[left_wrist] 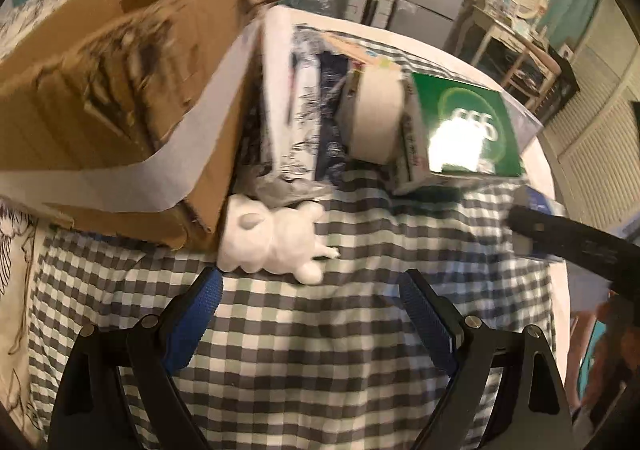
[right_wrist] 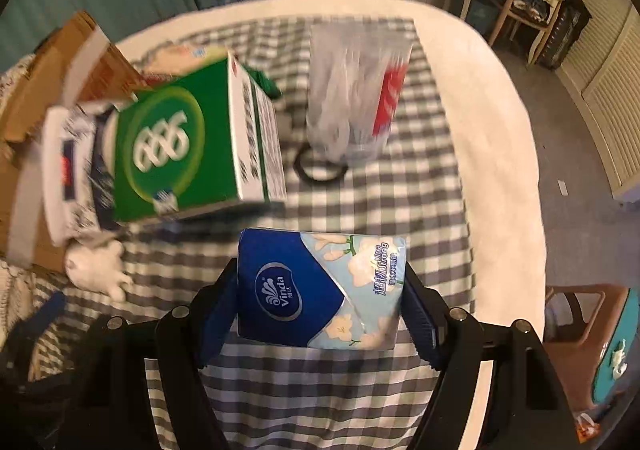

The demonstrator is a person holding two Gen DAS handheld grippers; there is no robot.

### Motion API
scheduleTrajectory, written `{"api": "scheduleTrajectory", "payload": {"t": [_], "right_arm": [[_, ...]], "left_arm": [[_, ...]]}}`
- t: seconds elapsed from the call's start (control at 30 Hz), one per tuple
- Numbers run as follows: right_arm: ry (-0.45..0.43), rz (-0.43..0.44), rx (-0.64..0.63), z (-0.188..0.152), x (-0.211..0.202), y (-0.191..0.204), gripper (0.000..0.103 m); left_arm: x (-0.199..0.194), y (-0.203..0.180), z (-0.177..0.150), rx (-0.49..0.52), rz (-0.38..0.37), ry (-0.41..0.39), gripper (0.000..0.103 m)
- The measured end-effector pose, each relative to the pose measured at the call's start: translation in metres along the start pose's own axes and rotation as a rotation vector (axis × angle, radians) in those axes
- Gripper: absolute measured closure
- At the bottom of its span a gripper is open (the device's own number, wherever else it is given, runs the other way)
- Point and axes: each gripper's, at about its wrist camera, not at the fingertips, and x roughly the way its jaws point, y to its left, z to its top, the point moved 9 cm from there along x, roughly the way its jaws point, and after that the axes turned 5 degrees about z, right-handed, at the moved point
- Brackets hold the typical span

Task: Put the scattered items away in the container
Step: 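Grasp the white bear figurine with left tool while right tool holds the tissue pack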

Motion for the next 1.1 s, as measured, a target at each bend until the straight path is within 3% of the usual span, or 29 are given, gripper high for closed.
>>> {"api": "scheduleTrajectory", "payload": {"t": [0.13,0.33,0.47,0.6,0.77,0.97,1.03,1.07,1.1], "right_arm": [[-0.025,0.029,0.005,0.013,-0.003,-0.003,0.029],[-0.019,0.060,0.035,0.022,0.014,0.004,0.029],[-0.022,0.083,0.046,0.029,0.019,-0.003,0.029],[-0.028,0.098,0.056,0.029,0.017,-0.006,0.029],[-0.031,0.104,0.063,0.031,0.016,-0.006,0.029],[-0.040,0.108,0.055,0.033,0.013,-0.002,0.029],[-0.040,0.106,0.048,0.033,0.013,-0.001,0.029],[-0.036,0.104,0.045,0.033,0.015,0.000,0.029],[-0.034,0.103,0.043,0.033,0.015,0.000,0.029]], "left_arm": [[0.010,0.000,-0.001,0.002,0.027,-0.011,0.010],[0.022,-0.011,-0.006,0.084,0.105,-0.051,0.011],[0.040,-0.008,-0.016,0.069,0.097,0.012,0.034],[0.040,-0.005,-0.012,0.046,0.076,-0.008,0.037],[0.038,-0.004,-0.012,0.015,0.048,-0.009,0.027],[0.031,0.006,0.004,-0.080,0.051,-0.090,0.015],[0.033,0.010,0.011,-0.095,0.059,-0.118,0.015],[0.033,0.011,0.012,-0.090,0.063,-0.132,0.019],[0.034,0.011,0.011,-0.084,0.065,-0.131,0.031]]}}
